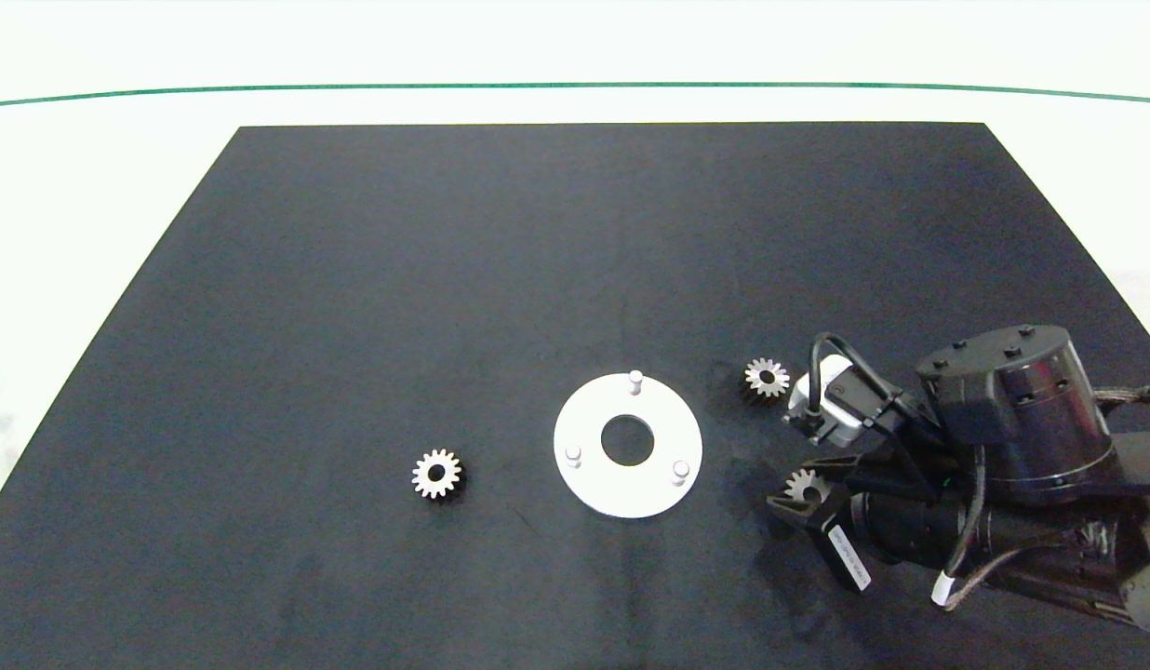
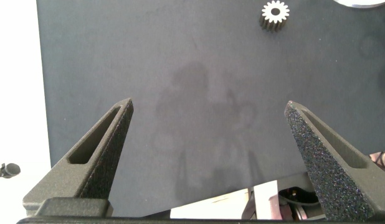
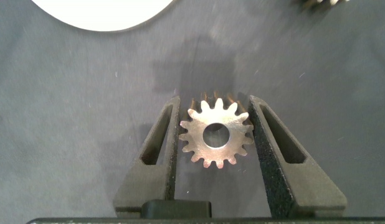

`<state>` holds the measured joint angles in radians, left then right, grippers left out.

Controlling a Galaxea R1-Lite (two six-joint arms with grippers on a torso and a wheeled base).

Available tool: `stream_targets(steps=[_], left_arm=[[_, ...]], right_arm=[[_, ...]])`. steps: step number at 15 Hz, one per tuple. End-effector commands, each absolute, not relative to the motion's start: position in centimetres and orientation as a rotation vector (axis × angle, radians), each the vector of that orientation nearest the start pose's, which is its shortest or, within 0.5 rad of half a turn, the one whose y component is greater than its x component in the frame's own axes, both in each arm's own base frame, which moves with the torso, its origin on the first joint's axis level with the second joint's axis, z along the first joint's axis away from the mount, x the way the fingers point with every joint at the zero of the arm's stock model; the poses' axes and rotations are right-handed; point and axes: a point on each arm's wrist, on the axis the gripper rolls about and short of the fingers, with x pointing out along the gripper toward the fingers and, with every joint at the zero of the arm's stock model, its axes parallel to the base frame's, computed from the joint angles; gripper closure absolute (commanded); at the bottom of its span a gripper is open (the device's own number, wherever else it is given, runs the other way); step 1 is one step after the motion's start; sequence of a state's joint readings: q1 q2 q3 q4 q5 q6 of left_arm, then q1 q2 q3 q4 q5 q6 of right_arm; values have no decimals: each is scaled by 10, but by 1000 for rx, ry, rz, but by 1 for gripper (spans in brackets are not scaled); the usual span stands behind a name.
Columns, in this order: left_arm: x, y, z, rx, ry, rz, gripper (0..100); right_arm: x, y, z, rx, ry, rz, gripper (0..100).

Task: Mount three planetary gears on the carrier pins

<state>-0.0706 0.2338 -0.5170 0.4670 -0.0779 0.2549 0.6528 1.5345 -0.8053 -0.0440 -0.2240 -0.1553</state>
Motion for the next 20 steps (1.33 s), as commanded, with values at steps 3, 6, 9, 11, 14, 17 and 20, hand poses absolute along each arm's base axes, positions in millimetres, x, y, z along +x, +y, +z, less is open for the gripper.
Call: stream_targets(steps=[3,6,9,11,14,17,20], left_arm=[[-44,1,171,257,169,-172,0],[-44,1,172,259,168,-172,0],[-43,1,173,259,171,-173,0],[-43,1,173,259,173,-171,0],[-43,1,174,257,173,-173,0],[-43,1,173,257,173,-173,0],[-43,1,174,259,171,-173,0]], right_arm=[[197,160,203,-452,560,487,96],[193,172,217,-465,539,514,96],[191,187,219,-485,533,538,96],[192,198,215,-508,537,545,96],[197,209,208,-524,555,557,96],[203,219,204,-533,563,561,96],[207,229,202,-537,563,573,96]])
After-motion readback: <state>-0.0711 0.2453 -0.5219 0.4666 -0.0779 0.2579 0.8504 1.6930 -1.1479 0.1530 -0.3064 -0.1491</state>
